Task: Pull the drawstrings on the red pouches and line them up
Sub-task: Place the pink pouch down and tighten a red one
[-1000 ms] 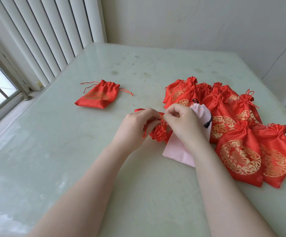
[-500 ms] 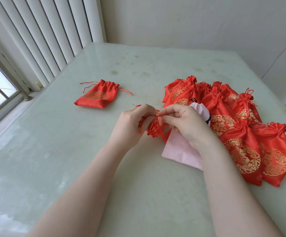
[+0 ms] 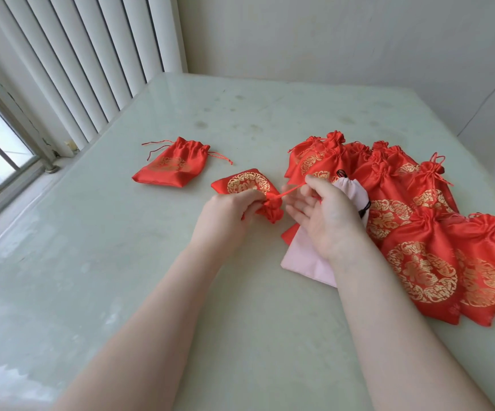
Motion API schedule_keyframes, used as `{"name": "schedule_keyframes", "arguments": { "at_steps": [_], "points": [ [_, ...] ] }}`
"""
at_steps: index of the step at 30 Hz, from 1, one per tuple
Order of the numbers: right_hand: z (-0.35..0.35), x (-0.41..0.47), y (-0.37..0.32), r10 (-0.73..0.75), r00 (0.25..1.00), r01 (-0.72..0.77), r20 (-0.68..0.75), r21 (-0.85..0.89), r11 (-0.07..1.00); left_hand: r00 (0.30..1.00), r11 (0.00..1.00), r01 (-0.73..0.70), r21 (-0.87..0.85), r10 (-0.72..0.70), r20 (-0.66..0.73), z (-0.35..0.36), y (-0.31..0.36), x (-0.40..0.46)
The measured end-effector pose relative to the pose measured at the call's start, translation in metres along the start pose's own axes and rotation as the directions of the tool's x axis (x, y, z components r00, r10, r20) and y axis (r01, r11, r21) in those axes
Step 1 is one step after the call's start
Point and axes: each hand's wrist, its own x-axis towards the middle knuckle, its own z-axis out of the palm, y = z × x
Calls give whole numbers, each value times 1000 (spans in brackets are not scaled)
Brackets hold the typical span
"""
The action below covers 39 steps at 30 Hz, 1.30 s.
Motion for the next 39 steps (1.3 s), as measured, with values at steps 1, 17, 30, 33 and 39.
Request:
{"name": "schedule_keyframes", "arguments": {
  "at_steps": [1, 17, 30, 33, 39],
  "points": [
    [-2, 1, 0, 48, 999, -48, 6, 60, 997, 1000, 999, 31, 29, -31, -4, -2, 0, 1],
    [-6, 6, 7, -38, 999, 45, 26, -338, 940, 840, 739, 532, -413, -398, 369, -10, 21, 0],
    [-3, 2, 15, -11, 963, 191, 269, -655, 731, 861, 468, 501, -728, -355, 365, -15, 27, 0],
    [-1, 0, 13, 8, 979, 106, 204, -540, 835, 872, 551, 486, -678, -349, 342, -12, 28, -3],
    [2, 0, 16, 13, 983, 54, 185, -350, 935, 865, 667, 501, -552, -363, 345, -9, 26, -6]
  ]
}}
